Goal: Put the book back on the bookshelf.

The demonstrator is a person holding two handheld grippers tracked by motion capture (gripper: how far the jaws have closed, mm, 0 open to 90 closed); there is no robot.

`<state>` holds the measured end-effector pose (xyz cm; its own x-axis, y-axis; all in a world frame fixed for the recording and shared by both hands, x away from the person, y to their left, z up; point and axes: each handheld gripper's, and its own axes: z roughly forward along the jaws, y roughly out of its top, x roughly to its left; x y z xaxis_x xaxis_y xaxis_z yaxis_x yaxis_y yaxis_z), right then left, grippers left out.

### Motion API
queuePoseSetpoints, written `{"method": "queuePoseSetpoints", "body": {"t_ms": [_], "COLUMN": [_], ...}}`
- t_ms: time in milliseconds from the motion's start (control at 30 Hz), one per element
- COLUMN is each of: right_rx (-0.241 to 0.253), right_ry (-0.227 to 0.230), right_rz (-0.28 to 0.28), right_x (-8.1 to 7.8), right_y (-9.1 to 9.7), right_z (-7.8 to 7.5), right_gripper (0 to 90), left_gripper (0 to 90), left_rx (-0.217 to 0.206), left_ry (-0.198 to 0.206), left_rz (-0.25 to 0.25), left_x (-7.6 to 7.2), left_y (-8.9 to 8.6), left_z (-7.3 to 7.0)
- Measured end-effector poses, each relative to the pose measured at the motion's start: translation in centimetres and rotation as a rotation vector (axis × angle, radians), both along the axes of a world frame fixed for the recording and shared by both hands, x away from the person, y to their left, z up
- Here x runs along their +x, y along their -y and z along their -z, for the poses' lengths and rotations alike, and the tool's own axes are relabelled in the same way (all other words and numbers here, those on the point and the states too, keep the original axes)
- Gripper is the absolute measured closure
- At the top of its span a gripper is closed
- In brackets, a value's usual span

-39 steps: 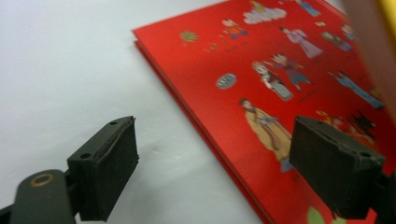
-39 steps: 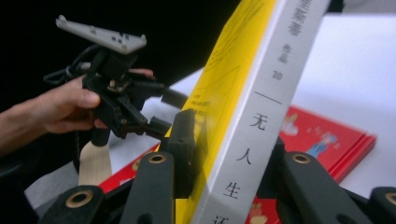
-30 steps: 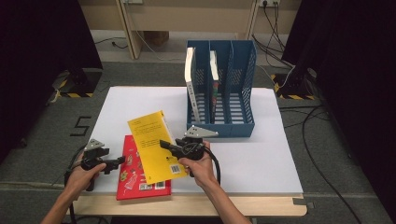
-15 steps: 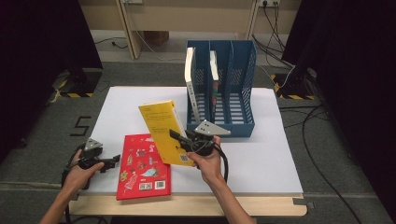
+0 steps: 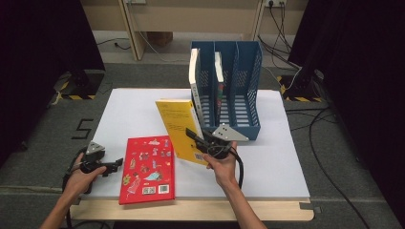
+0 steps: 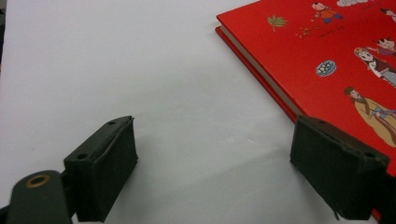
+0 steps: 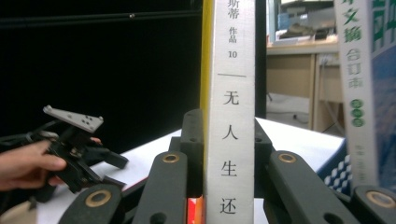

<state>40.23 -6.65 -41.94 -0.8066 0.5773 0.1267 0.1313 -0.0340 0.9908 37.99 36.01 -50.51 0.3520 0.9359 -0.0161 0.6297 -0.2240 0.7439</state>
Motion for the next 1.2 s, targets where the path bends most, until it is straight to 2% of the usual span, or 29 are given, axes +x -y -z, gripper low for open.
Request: {"method": "queuePoseSetpoints", "body": {"t_ms": [33, 100, 167, 200, 600, 833, 1067, 1200], "right_rx": [-0.007, -0.004, -0.023, -0.010, -0.026, -0.054, -0.051, -0.049], "right_ry": [0.007, -0.006, -0.020, -0.012, -0.033, -0.015, -0.013, -0.028], "right_rz": [0.003, 0.004, 0.000, 0.000, -0.001, -0.015, -0.022, -0.012], "right_x": [0.0, -0.2, -0.3, -0.4, -1.5, -2.4, -3.1, -3.4], "right_y": [0.2, 0.4, 0.6, 0.8, 2.4, 2.4, 2.9, 3.2], "right_z": [0.2, 0.6, 1.1, 1.3, 1.6, 1.5, 1.8, 1.9], "right_gripper": [76.1, 76.0, 76.1, 76.1, 75.9, 75.7, 75.6, 75.5], "left_gripper": [13.4, 13.4, 13.4, 13.4, 13.4, 13.4, 13.4, 13.4], "left_rx": [0.000, -0.002, -0.002, -0.001, 0.000, 0.000, -0.001, -0.001], "left_ry": [0.000, 0.002, 0.002, 0.002, 0.004, 0.004, 0.004, 0.004], "left_rz": [0.000, -0.001, -0.001, -0.001, -0.001, -0.001, -0.002, -0.001], "left_x": [0.0, 0.0, 0.0, 0.0, 0.0, 0.0, 0.0, 0.0], "left_y": [0.0, 0.0, 0.0, 0.0, 0.0, 0.0, 0.0, 0.0], "left_z": [0.0, 0.0, 0.0, 0.0, 0.0, 0.0, 0.0, 0.0]}}
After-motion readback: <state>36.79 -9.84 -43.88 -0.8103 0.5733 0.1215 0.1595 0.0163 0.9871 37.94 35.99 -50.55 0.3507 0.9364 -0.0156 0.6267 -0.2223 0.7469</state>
